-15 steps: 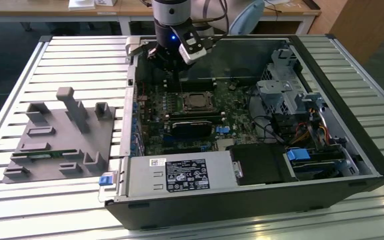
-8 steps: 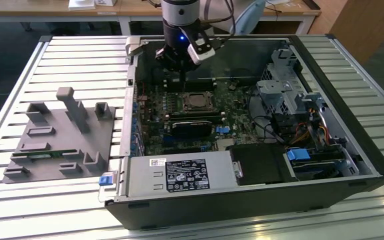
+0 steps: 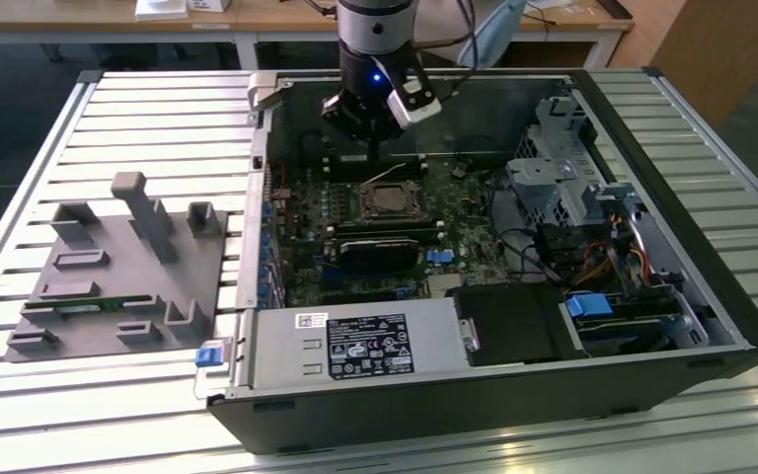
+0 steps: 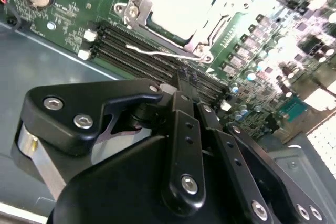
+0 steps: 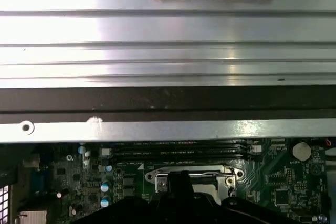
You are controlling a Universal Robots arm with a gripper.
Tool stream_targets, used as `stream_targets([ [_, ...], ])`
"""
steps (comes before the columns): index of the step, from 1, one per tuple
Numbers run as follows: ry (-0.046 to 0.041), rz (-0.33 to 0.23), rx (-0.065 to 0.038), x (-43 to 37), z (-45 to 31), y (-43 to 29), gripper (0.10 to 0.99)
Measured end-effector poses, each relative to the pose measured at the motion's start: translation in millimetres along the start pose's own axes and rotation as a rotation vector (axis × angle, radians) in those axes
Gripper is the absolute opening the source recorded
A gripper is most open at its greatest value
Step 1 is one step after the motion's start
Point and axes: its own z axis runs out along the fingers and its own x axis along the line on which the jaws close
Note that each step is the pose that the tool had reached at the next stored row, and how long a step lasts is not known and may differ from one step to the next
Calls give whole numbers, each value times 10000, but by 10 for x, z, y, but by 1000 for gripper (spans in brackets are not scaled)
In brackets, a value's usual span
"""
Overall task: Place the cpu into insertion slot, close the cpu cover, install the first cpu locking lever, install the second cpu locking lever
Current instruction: 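Install the first cpu locking lever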
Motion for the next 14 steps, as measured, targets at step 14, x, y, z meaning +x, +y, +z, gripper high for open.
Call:
stream_targets([
  [14, -5, -273, -23, -97, 95, -5, 106],
])
